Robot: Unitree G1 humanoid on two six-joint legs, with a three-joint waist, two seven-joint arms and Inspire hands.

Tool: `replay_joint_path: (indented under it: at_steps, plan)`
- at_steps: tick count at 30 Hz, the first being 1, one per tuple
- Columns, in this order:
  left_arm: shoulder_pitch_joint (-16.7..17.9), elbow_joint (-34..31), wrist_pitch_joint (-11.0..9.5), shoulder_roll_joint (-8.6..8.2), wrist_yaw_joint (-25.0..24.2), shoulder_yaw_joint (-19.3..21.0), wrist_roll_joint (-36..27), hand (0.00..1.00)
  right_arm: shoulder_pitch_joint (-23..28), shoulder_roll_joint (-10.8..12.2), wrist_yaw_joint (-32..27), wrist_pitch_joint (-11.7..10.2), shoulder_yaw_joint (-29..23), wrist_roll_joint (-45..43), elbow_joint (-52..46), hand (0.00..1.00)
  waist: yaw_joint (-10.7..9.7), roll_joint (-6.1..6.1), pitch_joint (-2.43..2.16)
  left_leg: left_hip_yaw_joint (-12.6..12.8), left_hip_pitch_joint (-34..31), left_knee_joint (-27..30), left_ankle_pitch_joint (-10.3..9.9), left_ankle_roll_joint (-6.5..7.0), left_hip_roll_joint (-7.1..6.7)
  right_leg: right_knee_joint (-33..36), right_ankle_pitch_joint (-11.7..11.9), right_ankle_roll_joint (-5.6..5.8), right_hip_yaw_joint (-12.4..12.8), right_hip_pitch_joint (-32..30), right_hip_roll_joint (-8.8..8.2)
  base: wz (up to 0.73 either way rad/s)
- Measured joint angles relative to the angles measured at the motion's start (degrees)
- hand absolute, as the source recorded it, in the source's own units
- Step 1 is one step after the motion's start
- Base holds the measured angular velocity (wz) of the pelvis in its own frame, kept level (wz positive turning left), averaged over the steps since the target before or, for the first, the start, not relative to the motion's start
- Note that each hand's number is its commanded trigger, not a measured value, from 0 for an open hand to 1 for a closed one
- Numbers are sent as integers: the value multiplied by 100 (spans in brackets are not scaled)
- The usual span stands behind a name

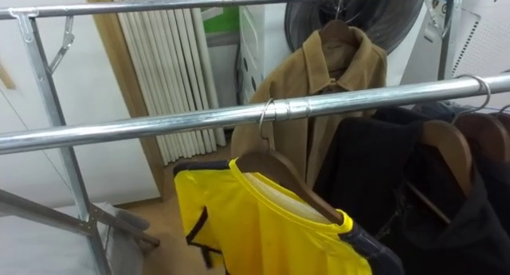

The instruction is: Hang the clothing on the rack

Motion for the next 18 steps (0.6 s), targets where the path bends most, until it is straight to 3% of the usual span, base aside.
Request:
replay_joint_path:
  at_steps: [18]
  plan:
    - [22,-19,74,90,-104,-6,57,0,-41,8,143,127,52,49,16,0,38,-70,24,-52,40,2,0,0,1,-11,-15,-1,-42,53,-1,1]
